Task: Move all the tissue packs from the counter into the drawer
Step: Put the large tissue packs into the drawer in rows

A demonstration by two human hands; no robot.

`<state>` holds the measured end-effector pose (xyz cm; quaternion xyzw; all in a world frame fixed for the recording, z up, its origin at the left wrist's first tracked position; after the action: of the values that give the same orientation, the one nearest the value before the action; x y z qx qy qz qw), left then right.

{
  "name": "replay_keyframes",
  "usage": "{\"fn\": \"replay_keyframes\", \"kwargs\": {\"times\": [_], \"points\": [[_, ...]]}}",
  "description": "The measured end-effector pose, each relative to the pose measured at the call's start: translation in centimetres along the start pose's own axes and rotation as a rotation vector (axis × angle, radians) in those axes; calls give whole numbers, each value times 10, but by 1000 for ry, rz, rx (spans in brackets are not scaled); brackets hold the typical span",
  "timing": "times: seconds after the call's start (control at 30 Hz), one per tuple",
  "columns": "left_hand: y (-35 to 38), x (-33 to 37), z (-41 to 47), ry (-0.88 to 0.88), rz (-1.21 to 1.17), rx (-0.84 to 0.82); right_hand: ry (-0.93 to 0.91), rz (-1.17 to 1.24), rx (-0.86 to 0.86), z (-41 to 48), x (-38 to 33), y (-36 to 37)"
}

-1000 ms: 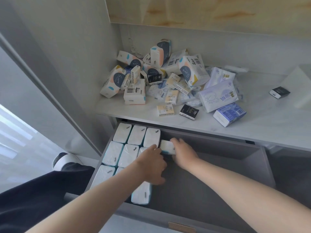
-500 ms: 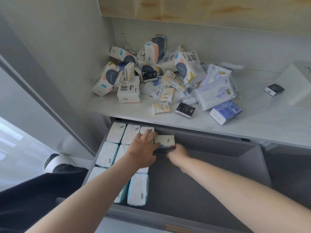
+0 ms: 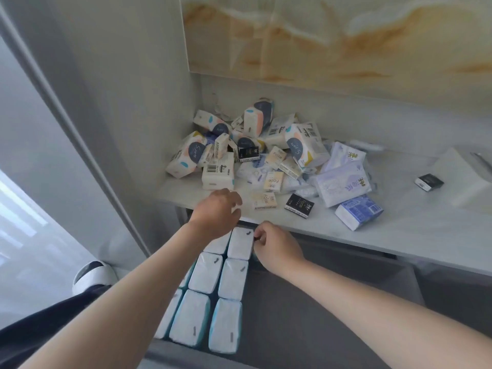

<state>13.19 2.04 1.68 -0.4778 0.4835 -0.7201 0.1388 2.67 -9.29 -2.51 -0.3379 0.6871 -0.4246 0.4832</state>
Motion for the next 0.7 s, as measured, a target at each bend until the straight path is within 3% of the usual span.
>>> {"fn": "replay_keyframes", "kwargs": {"times": [0.17, 0.33, 0.47, 0.7], "points": [[-56, -52, 22, -145, -146, 256, -91, 69, 164, 59, -49, -48], [-38, -89, 38, -341, -228, 122, -173, -120, 15, 117, -87, -41], [-27, -83, 47, -306, -475, 137, -125, -89, -146, 133, -90, -18], [-34, -63, 37, -185, -432, 161, -133, 34, 28, 124, -70, -30]]}}
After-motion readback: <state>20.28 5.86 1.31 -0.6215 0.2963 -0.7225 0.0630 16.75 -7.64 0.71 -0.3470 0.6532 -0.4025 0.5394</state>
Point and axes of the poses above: each hand's wrist, its own z-axis towards the middle knuckle, its own y-axis out of the palm, x = y × z, the point moved 9 cm from there along z, towards the middle knuckle, and after that the axes turned 11 degrees about -z, right-handed, at the moved point
